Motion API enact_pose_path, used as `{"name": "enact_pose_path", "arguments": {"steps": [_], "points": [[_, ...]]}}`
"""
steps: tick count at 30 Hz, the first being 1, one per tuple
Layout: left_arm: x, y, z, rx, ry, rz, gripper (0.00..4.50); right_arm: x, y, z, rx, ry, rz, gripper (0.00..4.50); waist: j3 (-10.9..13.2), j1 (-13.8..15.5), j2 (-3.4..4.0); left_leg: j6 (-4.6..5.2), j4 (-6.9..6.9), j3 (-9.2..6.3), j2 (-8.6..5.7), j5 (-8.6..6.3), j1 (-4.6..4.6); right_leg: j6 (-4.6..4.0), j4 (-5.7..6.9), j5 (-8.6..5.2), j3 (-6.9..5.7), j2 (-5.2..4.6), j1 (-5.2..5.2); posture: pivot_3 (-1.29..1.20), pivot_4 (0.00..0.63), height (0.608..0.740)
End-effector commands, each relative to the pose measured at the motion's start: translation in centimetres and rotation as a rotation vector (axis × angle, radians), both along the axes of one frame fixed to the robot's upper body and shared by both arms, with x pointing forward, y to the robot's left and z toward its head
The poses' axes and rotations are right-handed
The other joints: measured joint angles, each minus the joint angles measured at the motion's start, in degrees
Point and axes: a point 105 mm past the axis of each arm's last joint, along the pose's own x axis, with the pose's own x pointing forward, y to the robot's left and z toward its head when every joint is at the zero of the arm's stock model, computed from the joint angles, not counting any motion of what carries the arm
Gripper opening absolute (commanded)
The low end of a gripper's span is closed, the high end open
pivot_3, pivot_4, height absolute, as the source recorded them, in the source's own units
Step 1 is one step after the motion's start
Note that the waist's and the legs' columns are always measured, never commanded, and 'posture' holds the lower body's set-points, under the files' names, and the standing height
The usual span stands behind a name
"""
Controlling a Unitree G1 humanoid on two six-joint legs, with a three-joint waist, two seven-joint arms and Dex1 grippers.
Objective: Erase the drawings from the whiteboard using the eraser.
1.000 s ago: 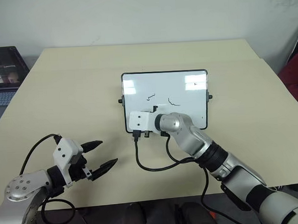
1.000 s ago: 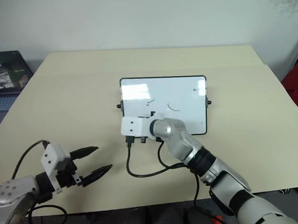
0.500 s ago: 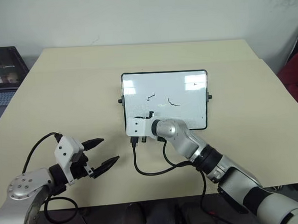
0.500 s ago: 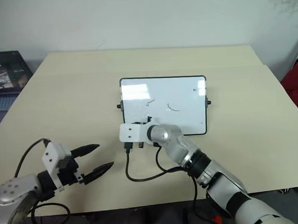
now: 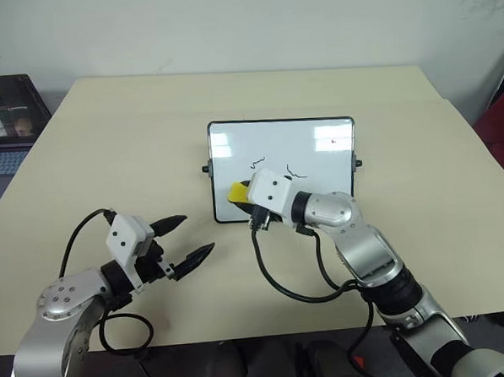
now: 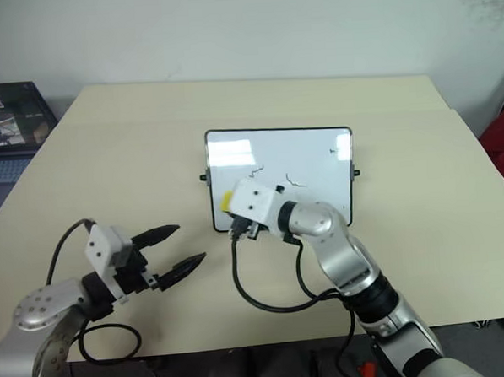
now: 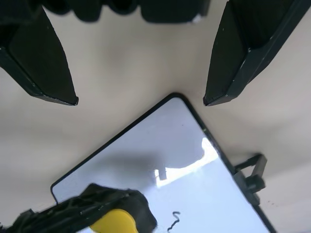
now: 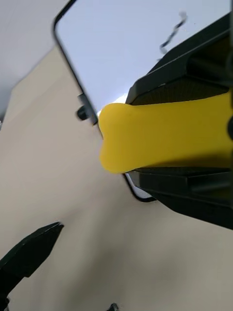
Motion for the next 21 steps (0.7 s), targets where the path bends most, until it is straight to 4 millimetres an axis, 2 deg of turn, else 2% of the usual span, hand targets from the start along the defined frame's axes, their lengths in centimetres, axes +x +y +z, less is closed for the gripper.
{"name": "enact_pose_path", "arguments": {"steps": [1, 6, 10, 16, 21], "points": [[0.1, -0.9, 1.4, 0.004, -0.056, -0.038, 4.50, 0.1, -0.8, 2.6, 0.066, -0.072, -0.048, 1.34, 0.0, 0.0, 0.01, 0.00, 0.00, -0.01, 0.00, 0.00, 0.00, 0.00, 0.00, 0.00, 0.00, 0.01, 0.00, 0.00, 0.150, 0.740], [1.4, -1.3, 2.9, -0.021, -0.103, -0.039, 4.50, 1.6, -4.2, 4.4, 0.092, -0.125, -0.198, 1.34, 0.0, 0.3, -0.01, 0.00, 0.01, 0.03, -0.06, 0.00, -0.02, 0.00, -0.04, 0.00, 0.01, 0.01, 0.01, 0.00, 0.150, 0.740], [2.0, -1.8, 3.7, -0.046, -0.147, -0.047, 4.50, 1.4, -7.2, 4.7, 0.098, -0.116, -0.270, 1.34, 0.0, 0.4, 0.00, 0.00, 0.01, 0.03, -0.06, 0.00, -0.04, 0.00, -0.11, 0.00, 0.01, 0.01, 0.03, 0.00, 0.150, 0.740], [2.5, -0.8, 3.8, -0.045, -0.174, -0.002, 4.50, -3.1, -12.4, 1.5, 0.147, 0.078, -0.285, 1.33, 0.0, 0.6, 0.02, 0.00, -0.05, 0.05, -0.07, -0.01, -0.16, 0.00, -0.43, 0.00, -0.04, 0.02, 0.08, 0.00, 0.150, 0.740], [2.8, 0.0, 3.4, -0.075, -0.198, 0.068, 4.50, -4.3, -14.1, -0.4, 0.273, 0.075, -0.393, 1.33, 0.0, 0.1, 0.02, 0.01, -0.04, 0.06, -0.06, -0.01, -0.18, 0.01, -0.48, 0.00, -0.01, 0.05, 0.08, 0.00, 0.150, 0.740]]}}
